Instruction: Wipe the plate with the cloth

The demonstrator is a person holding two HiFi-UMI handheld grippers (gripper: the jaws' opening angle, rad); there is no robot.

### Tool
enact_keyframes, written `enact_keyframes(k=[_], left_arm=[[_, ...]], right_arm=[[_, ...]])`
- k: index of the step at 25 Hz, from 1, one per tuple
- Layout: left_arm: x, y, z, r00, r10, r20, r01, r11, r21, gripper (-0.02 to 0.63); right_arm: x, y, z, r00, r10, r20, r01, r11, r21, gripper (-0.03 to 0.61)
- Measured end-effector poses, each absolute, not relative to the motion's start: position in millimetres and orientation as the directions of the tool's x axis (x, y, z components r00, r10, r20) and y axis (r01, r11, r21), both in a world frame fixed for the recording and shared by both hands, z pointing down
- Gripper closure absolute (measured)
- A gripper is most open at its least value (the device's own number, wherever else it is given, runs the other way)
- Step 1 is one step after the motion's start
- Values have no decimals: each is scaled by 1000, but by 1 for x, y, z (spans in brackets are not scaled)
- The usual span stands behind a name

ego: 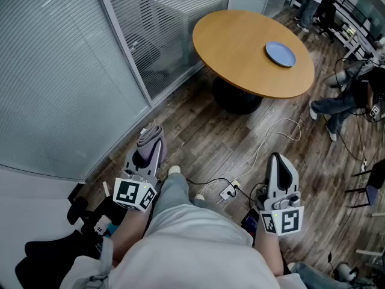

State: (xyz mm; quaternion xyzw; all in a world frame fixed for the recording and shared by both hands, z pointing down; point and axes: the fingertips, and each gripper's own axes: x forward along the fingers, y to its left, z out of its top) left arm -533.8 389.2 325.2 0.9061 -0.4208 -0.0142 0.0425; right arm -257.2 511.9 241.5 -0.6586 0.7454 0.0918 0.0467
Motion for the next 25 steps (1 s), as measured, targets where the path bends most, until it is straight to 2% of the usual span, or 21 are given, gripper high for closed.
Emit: enact_keyframes(k=[16,25], left_arm=[[-536,397,327,655,-756,4,-753,-652,86,529],[-530,397,327,661,-750,2,-748,-659,82,529]], right_arm=[[-267,514,247,-137,-973,-187,-990,128,63,558],[-259,518,255,-148,-970,-193,-987,156,-29,558]])
